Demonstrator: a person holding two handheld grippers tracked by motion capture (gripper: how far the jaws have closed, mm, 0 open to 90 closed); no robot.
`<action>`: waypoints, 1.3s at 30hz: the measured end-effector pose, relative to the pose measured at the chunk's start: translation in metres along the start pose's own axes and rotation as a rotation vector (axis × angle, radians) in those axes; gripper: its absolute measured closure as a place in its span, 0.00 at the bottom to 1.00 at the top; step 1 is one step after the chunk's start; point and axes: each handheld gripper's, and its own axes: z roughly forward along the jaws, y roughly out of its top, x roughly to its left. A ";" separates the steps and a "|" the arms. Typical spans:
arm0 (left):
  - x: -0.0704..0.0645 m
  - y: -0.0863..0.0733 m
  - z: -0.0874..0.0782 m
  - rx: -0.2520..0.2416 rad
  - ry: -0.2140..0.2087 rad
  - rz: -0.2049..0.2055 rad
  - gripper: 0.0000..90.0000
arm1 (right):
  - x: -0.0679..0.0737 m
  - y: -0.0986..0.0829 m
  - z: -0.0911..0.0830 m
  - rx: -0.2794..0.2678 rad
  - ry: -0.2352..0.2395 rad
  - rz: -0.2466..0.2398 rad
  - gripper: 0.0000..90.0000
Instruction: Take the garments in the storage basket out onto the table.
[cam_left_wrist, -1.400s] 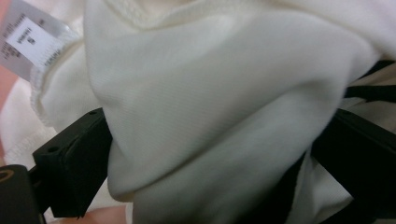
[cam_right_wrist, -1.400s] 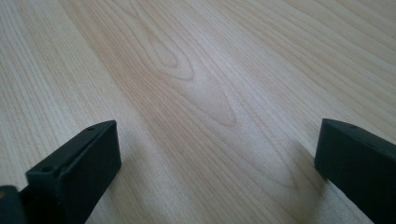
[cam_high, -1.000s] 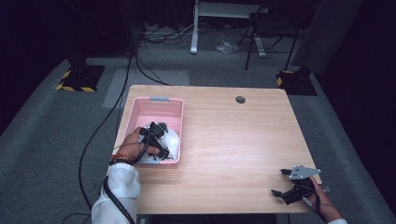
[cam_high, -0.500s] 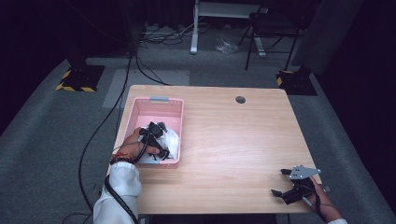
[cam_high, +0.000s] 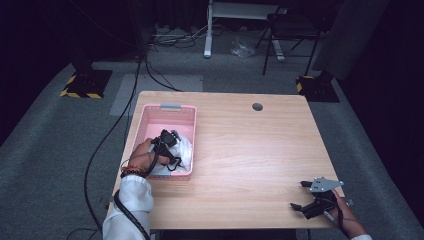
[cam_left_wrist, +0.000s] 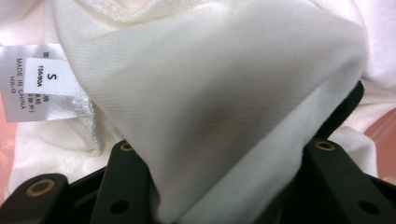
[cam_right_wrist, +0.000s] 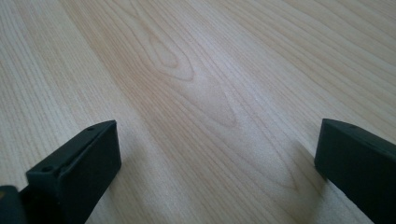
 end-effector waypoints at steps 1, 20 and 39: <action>-0.001 0.000 0.000 -0.001 0.006 0.007 0.59 | 0.000 0.000 0.000 0.000 0.000 0.000 0.01; -0.007 0.003 -0.001 -0.016 0.045 -0.013 0.63 | 0.000 0.000 0.000 0.000 0.000 0.001 0.01; -0.017 -0.014 -0.028 -0.240 0.131 -0.032 0.66 | 0.000 0.000 0.000 0.000 0.000 0.001 0.01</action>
